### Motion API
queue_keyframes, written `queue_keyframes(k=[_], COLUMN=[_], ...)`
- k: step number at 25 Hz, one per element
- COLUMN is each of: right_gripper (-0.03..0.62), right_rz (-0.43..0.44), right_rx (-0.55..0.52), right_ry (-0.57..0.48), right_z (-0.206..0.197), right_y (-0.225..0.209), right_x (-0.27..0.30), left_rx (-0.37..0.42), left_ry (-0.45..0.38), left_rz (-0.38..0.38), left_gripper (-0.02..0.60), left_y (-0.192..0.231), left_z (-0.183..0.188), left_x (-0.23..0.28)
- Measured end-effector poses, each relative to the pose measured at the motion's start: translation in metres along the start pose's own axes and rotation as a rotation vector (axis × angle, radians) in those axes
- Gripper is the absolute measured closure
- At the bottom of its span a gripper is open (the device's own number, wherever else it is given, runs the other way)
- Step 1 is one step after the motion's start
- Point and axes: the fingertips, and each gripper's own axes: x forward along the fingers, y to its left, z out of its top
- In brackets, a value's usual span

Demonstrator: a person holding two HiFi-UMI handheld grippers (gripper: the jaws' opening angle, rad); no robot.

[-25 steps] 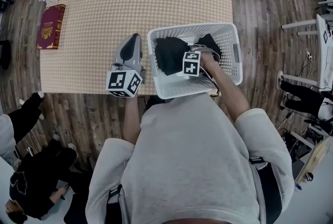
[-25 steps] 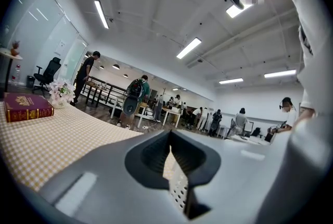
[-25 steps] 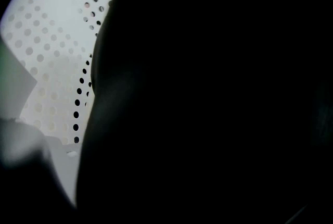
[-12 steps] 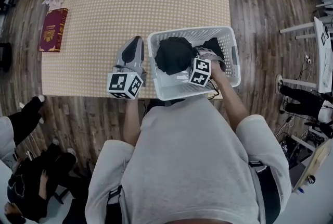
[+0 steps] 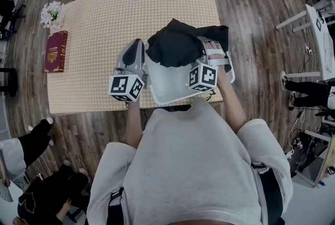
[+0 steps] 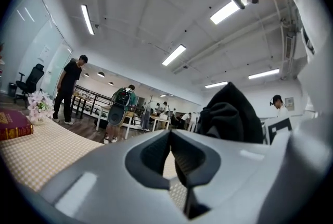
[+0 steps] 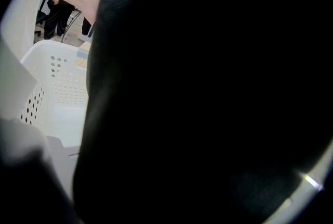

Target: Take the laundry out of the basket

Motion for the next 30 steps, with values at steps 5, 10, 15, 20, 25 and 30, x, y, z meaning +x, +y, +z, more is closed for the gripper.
queue_keyframes(k=[5,10,15,20,25,30], right_gripper=[0.42,0.419,0.419,0.418,0.418,0.418], right_rz=[-0.016,-0.01,0.013,0.064,0.115,0.141], right_rx=[0.047,0.235,0.625,0.94,1.173,1.186], right_ry=[0.0,-0.072,-0.234,-0.376,-0.495,-0.478], right_z=[-0.008,-0.013,-0.006,-0.007,-0.02,-0.036], right_y=[-0.004,-0.015,-0.038,-0.057,-0.064,-0.049], right_x=[-0.004,-0.01,-0.016,-0.023,-0.027,-0.024], left_rx=[0.03,0.041,0.053,0.073,0.069,0.081], left_ry=[-0.019,-0.012,-0.006,-0.004,0.001,0.021], left_rz=[-0.02,-0.011,0.001,0.012,0.016,0.014], left_gripper=[0.575,0.575,0.575,0.575,0.575,0.575], left_y=[-0.013,-0.027,-0.035,-0.044,-0.06,-0.077], left_z=[0.014,0.013,0.012,0.013,0.012,0.004], left_x=[0.002,0.001,0.0,0.001,0.009,0.016])
